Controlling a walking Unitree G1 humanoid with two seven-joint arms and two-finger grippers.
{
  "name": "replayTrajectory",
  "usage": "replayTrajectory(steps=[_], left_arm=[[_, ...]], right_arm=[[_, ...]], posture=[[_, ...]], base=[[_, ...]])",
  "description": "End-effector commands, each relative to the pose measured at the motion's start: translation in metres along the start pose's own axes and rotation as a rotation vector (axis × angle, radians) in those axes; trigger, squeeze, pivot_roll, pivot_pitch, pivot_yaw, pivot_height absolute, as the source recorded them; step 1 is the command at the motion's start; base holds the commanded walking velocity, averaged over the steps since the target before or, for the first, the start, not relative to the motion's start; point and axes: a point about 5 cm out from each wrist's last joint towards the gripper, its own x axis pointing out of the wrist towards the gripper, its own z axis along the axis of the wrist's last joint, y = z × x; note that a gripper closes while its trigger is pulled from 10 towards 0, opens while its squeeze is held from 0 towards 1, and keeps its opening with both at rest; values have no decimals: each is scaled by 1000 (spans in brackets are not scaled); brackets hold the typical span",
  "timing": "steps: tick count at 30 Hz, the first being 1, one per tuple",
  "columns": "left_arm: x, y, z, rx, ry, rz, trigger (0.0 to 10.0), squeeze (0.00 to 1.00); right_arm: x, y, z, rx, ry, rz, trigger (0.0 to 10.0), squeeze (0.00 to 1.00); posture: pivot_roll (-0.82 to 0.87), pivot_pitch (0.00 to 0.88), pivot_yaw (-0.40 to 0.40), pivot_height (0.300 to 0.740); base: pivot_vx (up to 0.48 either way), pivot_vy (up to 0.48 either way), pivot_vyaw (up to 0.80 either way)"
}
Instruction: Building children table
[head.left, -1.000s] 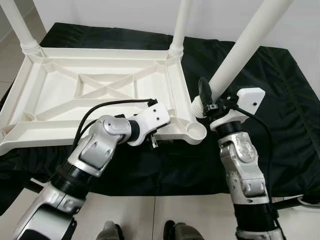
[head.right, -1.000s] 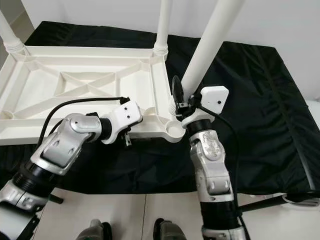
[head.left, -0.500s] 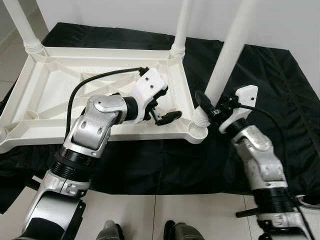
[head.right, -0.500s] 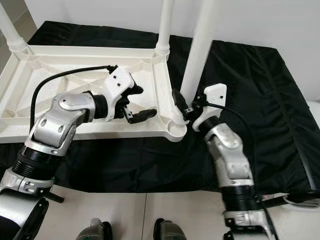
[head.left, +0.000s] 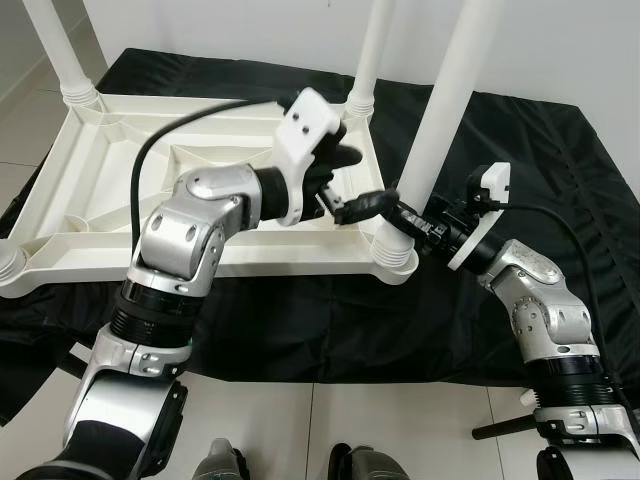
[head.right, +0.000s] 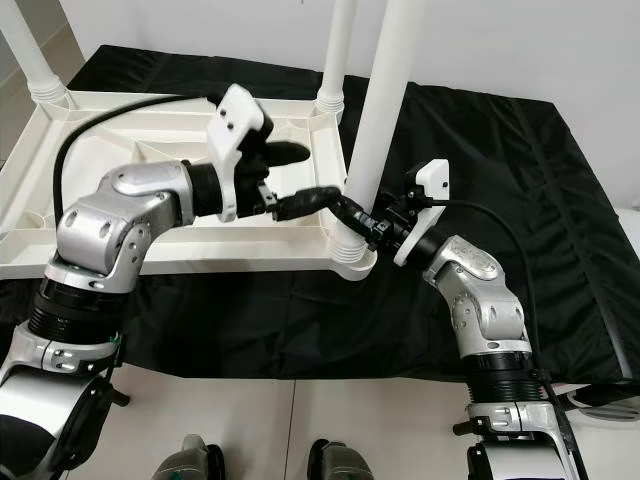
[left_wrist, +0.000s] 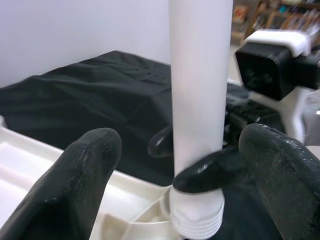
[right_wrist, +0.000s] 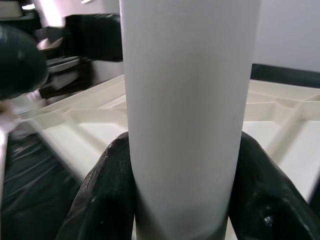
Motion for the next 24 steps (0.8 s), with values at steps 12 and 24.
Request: replayTrajectory(steps=[12, 24], left_arm=[[6, -11, 19, -72, -71, -180, 10000, 0], [13, -22, 35, -195, -129, -304, 10000, 0]], right_arm=[[-1, 13, 0, 44, 48, 216, 10000, 0], [-2, 23, -3, 53, 121, 385, 10000, 0]], posture=[[4, 84, -63, 740], [2, 75, -63, 740]], base=[[0, 0, 0], [0, 0, 0]])
